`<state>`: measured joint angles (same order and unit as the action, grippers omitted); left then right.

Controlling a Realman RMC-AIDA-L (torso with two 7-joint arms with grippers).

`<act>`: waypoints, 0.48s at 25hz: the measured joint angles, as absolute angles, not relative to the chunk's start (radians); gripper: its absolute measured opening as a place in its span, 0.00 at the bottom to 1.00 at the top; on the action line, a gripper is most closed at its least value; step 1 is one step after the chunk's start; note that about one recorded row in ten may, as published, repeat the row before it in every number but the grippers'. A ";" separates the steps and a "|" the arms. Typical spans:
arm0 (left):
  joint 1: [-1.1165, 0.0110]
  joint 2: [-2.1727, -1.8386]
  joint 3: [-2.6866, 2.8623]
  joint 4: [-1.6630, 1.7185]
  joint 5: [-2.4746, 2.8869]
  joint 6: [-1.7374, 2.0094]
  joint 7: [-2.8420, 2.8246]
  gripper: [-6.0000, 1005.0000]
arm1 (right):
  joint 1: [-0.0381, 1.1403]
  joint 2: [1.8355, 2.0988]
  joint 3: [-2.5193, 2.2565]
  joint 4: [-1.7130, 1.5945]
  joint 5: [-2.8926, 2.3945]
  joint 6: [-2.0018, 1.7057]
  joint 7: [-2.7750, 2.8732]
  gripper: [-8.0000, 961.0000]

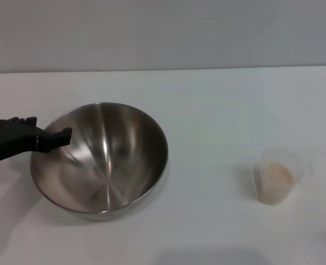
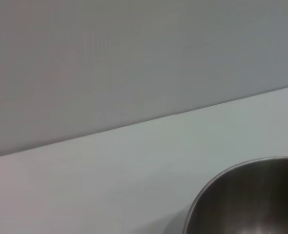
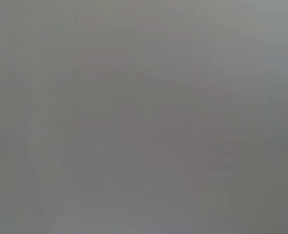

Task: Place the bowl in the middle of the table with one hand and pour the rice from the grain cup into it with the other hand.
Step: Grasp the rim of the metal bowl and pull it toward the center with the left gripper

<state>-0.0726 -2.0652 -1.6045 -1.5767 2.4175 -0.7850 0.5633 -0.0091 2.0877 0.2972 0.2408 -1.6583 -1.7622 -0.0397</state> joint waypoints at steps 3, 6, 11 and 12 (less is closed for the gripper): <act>-0.078 -2.065 -1.604 -1.556 2.418 -0.779 0.563 0.84 | -0.009 2.088 0.295 0.241 -1.658 -1.762 -0.040 0.77; -0.082 -2.065 -1.604 -1.544 2.418 -0.780 0.563 0.83 | -0.009 2.088 0.295 0.241 -1.658 -1.761 -0.040 0.77; -0.082 -2.065 -1.604 -1.532 2.418 -0.786 0.563 0.83 | -0.008 2.088 0.294 0.241 -1.658 -1.761 -0.040 0.77; -0.083 -2.065 -1.603 -1.529 2.418 -0.787 0.563 0.83 | -0.008 2.088 0.294 0.241 -1.658 -1.761 -0.040 0.77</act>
<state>-0.0825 -2.0647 -1.6030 -1.5289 2.4176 -0.7873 0.5633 -0.0079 2.0878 0.2944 0.2409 -1.6583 -1.7608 -0.0399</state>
